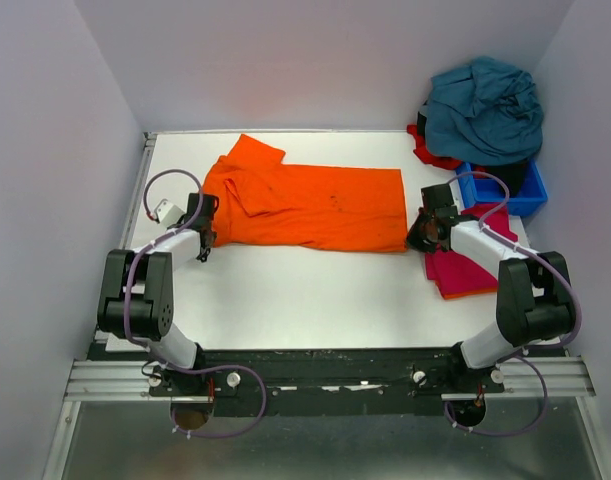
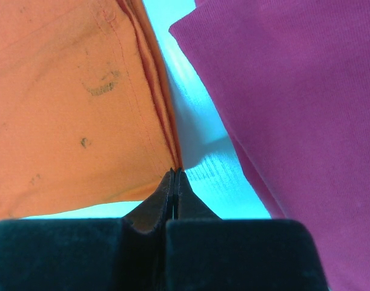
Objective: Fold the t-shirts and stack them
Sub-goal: Fold the flattened tshirt in 1/3 of the way
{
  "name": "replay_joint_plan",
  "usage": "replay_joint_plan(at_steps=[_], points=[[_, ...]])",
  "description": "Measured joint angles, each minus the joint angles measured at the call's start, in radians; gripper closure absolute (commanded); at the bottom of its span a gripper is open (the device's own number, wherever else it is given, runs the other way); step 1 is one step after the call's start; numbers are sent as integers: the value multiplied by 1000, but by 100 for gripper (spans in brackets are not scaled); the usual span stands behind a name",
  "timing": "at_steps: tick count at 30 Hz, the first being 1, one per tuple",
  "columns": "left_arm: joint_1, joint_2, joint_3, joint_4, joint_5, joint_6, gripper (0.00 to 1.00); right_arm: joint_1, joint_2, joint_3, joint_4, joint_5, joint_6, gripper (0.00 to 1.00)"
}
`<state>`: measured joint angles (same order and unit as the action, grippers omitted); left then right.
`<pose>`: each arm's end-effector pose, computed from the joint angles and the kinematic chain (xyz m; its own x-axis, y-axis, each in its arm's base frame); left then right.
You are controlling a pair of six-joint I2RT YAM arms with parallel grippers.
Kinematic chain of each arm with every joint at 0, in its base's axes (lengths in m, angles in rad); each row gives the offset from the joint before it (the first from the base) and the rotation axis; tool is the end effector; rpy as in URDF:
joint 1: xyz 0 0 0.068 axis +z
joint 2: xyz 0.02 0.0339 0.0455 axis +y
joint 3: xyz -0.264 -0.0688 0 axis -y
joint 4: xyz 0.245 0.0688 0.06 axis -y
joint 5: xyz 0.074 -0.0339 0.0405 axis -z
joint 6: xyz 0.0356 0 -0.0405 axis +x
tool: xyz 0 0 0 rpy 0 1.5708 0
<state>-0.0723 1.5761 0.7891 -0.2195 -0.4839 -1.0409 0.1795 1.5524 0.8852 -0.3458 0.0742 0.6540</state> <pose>0.2937 -0.0047 0.1572 -0.2670 -0.7465 -0.6095 -0.8203 0.5080 -0.2628 0.2983 0.0514 0.1801 -0.7474 0.4810 -0.4584 0.3972 0.8765 0.2721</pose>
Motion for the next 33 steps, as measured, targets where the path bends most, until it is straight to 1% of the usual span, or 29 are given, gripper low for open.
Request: replay_joint_plan(at_steps=[3,4,5,12,19,29,33], points=[[11,29,21,9,6,-1,92,0,0,0,0,0,0,99],[19,31,21,13,9,-4,93,0,0,0,0,0,0,99],[24,30,20,14,12,-3,100,0,0,0,-1,0,0,99],[58,-17,-10,48,33,32,100,-3,-22,0,-15,0,-2,99],[90,-105,-18,61,43,79,100,-11,-46,3,-45,1,-12,99],[109,-166,-40,34,42,86,100,-19,-46,9,-73,2,-19,99],[136,-166,-15,-11,48,83,100,-47,-51,37,-89,0,-20,99]])
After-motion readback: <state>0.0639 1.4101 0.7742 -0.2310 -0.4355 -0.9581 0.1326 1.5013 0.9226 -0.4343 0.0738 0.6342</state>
